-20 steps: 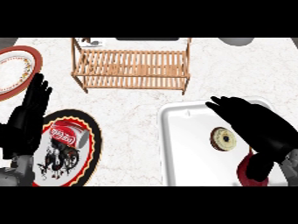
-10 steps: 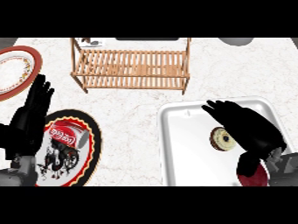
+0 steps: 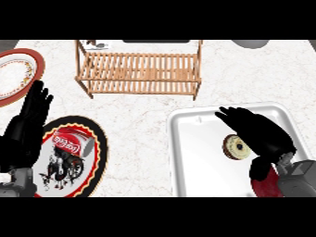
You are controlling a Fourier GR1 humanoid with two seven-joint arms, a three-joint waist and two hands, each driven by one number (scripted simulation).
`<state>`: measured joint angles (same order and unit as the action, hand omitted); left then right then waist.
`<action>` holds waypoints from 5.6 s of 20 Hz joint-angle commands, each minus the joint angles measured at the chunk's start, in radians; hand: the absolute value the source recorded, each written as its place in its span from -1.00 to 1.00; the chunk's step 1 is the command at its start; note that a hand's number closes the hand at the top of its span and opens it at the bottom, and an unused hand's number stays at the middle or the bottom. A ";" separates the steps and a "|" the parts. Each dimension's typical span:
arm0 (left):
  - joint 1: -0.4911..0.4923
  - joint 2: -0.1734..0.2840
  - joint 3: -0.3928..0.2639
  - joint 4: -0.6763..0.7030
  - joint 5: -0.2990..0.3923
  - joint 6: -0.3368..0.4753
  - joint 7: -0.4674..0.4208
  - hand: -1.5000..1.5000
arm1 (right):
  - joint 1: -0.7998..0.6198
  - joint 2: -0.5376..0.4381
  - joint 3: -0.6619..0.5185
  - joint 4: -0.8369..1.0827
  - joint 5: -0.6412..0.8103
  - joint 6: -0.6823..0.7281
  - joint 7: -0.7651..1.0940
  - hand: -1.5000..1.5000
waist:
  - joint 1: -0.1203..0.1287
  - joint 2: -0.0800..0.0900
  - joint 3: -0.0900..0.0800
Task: Pick the cupcake from the tray and place it in the tiered shelf
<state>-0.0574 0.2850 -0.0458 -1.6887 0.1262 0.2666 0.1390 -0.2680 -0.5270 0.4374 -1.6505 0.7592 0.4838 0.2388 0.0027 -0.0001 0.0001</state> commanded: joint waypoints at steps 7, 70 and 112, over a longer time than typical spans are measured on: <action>-0.012 -0.058 0.009 -0.026 -0.081 -0.016 0.061 0.00 | -0.004 0.103 -0.070 0.120 0.137 -0.017 -0.149 -1.00 | 0.000 0.000 0.000; -0.041 -0.093 0.029 0.012 -0.103 -0.086 0.029 0.00 | -0.752 0.526 0.098 0.231 0.281 -0.734 1.248 1.00 | 0.053 0.000 -0.002; -0.066 -0.093 0.086 0.015 -0.105 -0.092 0.062 0.00 | -0.956 0.494 -0.143 0.817 -0.085 -1.426 0.681 -1.00 | 0.001 -0.002 0.000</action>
<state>-0.1139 0.1908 0.0360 -1.6613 0.0274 0.1632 0.1660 -1.2114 -0.0113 0.3534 -0.8080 0.6623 -0.8739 0.8871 0.0257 0.0016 -0.0004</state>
